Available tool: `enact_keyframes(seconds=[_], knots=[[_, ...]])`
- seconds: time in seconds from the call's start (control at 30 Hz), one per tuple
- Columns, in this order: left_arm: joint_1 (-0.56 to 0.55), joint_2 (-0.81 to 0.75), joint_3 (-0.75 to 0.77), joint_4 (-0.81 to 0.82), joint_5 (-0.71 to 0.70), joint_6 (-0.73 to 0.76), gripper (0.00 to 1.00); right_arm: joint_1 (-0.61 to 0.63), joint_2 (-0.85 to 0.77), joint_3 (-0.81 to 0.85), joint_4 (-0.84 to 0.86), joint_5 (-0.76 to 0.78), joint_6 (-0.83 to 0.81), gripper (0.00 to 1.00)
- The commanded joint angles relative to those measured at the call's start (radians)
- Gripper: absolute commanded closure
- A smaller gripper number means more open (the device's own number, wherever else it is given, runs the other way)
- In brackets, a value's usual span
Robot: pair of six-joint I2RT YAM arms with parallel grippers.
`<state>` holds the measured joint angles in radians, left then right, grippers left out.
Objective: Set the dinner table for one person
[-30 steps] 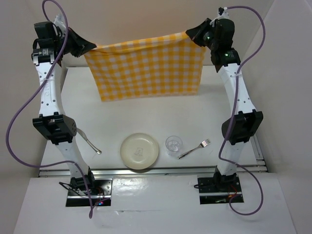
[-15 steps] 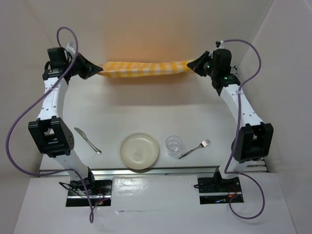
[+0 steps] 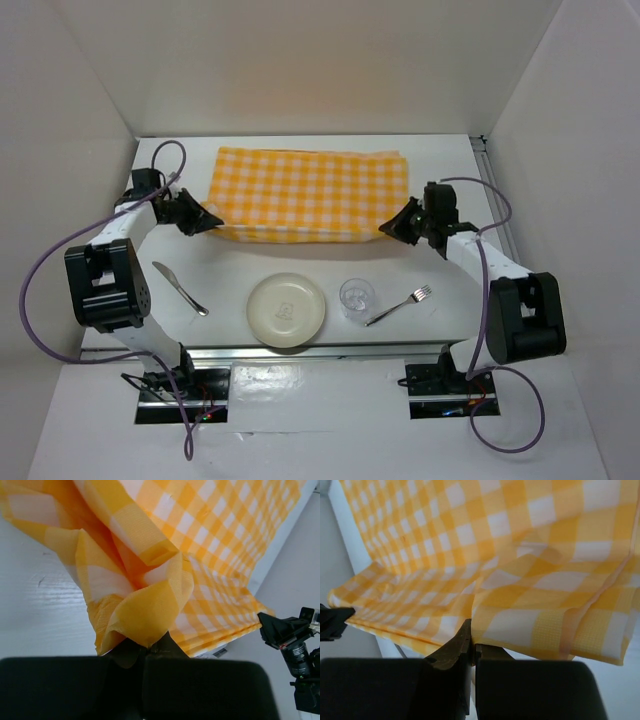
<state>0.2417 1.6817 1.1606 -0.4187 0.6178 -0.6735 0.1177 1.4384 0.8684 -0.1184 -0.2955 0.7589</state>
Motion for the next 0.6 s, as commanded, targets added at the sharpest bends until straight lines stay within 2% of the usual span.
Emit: enact_keyframes(seconds=[0.0, 0.13, 0.2, 0.23, 0.27, 0.3, 0.37, 0.43, 0.5, 0.57], knots=[[0.070, -0.013, 0.002, 0.006, -0.188, 0.095, 1.00, -0.021, -0.073, -0.101, 0.031, 0.142, -0.015, 1.00], [0.070, 0.000, -0.019, -0.067, -0.219, 0.106, 1.00, 0.002, -0.107, -0.150, -0.006, 0.163, -0.004, 0.98], [0.070, -0.020, -0.028, -0.113, -0.262, 0.106, 0.87, 0.002, -0.121, -0.151, -0.015, 0.182, -0.004, 0.81], [0.070, -0.030, -0.029, -0.138, -0.279, 0.106, 0.76, 0.002, -0.121, -0.151, -0.030, 0.182, -0.004, 0.48], [0.070, -0.046, -0.015, -0.165, -0.295, 0.106, 0.63, 0.002, -0.134, -0.151, -0.053, 0.193, -0.004, 0.33], [0.070, -0.047, 0.011, -0.230, -0.352, 0.106, 0.35, 0.002, -0.145, -0.134, -0.069, 0.203, -0.004, 0.23], [0.070, -0.063, 0.049, -0.302, -0.424, 0.092, 0.11, 0.002, -0.154, -0.106, -0.119, 0.203, -0.021, 0.03], [0.070, -0.088, 0.123, -0.386, -0.514, 0.075, 0.00, 0.002, -0.154, -0.045, -0.161, 0.213, -0.052, 0.00], [0.070, -0.121, 0.165, -0.404, -0.515, 0.075, 0.00, 0.002, -0.154, -0.005, -0.223, 0.213, -0.061, 0.00], [0.070, -0.146, 0.197, -0.404, -0.440, 0.089, 0.00, 0.002, -0.167, 0.021, -0.233, 0.213, -0.073, 0.00]])
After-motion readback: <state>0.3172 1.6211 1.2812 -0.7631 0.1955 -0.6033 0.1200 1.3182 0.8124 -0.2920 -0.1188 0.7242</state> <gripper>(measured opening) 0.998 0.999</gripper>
